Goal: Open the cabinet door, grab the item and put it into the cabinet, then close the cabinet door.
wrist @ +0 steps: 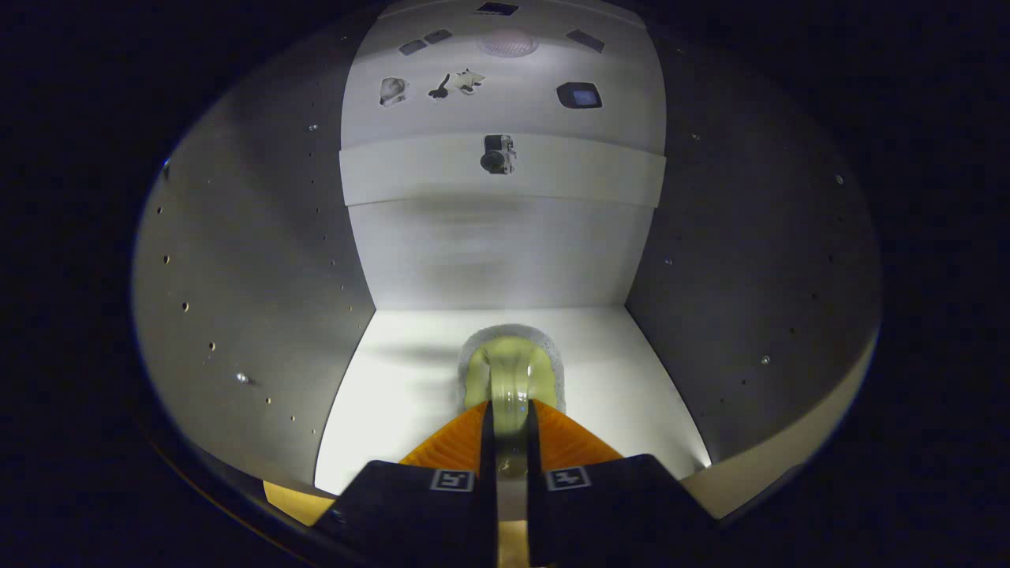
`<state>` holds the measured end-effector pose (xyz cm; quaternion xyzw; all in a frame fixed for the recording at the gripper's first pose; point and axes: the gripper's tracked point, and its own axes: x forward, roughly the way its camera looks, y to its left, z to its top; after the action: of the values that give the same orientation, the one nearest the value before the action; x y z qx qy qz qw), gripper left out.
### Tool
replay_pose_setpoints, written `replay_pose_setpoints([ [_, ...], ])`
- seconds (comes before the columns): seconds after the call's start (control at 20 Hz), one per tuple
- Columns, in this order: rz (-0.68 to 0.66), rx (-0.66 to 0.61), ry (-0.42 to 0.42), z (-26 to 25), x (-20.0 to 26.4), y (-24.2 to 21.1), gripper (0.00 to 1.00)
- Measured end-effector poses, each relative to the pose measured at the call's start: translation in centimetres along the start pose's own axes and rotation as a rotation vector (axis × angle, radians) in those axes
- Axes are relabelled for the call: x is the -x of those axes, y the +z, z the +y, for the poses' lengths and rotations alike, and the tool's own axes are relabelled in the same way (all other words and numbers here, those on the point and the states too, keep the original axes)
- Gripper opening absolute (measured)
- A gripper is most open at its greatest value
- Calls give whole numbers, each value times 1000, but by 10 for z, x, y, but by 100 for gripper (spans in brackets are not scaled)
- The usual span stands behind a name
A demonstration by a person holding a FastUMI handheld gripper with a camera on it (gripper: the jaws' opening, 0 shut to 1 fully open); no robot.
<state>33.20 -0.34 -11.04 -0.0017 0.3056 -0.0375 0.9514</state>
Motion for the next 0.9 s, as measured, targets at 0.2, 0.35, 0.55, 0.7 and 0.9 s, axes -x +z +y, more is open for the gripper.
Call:
replay_pose_setpoints([
  [0.2,43,-4,7,0,-16,-10,22],
  [0.35,-2,-6,23,2,-16,0,29],
  [0.55,-57,-21,50,5,0,11,45],
  [0.7,-190,-28,80,12,38,39,47],
  [0.9,-341,-22,93,15,110,54,65],
])
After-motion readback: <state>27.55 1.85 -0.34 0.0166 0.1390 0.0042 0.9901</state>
